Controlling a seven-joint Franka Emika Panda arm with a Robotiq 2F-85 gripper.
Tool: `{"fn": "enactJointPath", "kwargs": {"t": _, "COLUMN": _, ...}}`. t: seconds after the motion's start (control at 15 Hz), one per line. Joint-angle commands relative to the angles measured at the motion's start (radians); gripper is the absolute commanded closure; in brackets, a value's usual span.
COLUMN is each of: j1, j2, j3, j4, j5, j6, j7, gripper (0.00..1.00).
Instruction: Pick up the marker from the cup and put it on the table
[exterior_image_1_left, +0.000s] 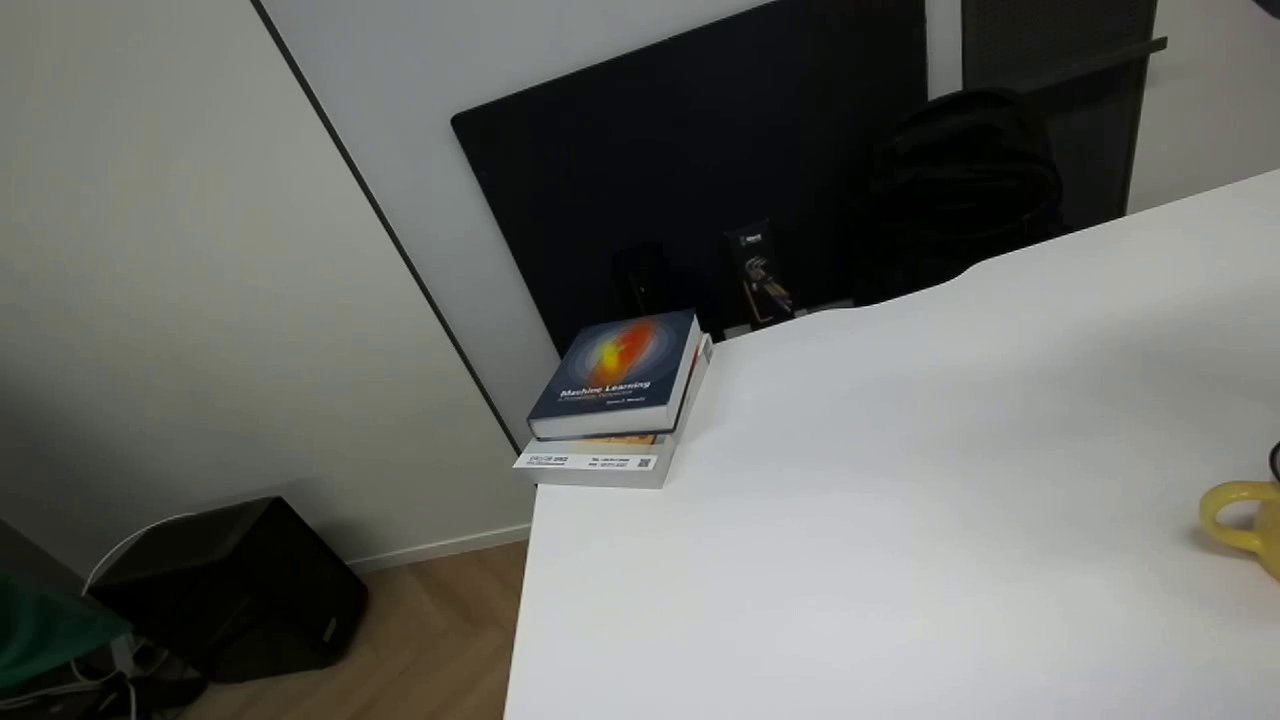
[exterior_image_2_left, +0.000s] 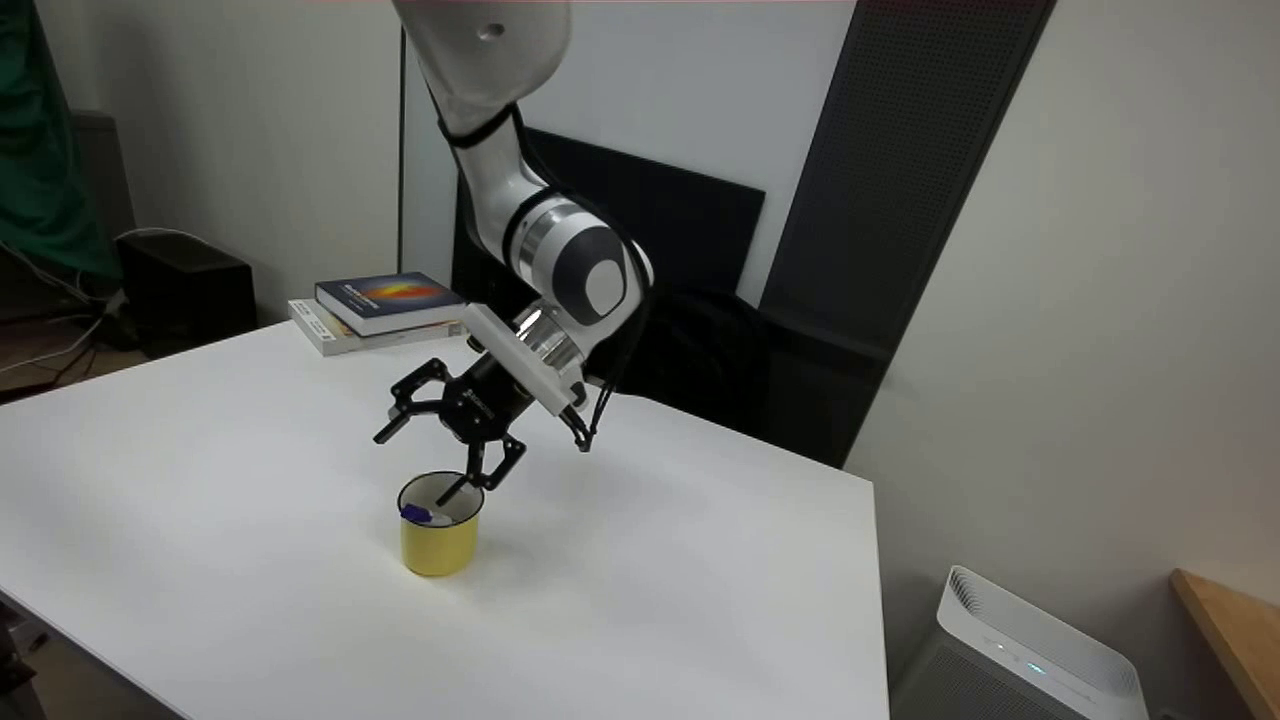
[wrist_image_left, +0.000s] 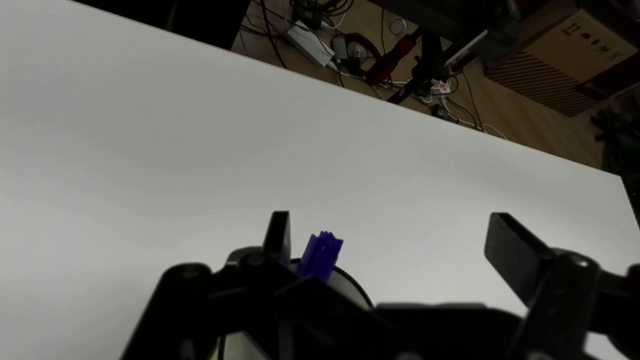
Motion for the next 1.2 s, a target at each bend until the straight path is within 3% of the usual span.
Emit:
{"fn": "enactJointPath", "kwargs": {"t": 0.0, "j1": -0.022, "j2": 0.064, "j3": 0.015, "j4": 0.082, "j5": -0.022, "j6": -0.057, "j7": 0.049, "gripper": 0.0}}
{"fn": "enactJointPath", "kwargs": {"t": 1.0, "j1": -0.026, "j2": 0.152, "j3": 0.024, "j4": 0.121, "j5": -0.026, "j6": -0.081, "j7": 0.058, "gripper": 0.0}}
{"fn": "enactJointPath", "kwargs": {"t": 1.13, "j1": -0.014, "j2": 0.164, "j3": 0.01, "j4": 0.124, "j5": -0.03, "j6": -0.064, "j7": 0.106, "gripper": 0.0}}
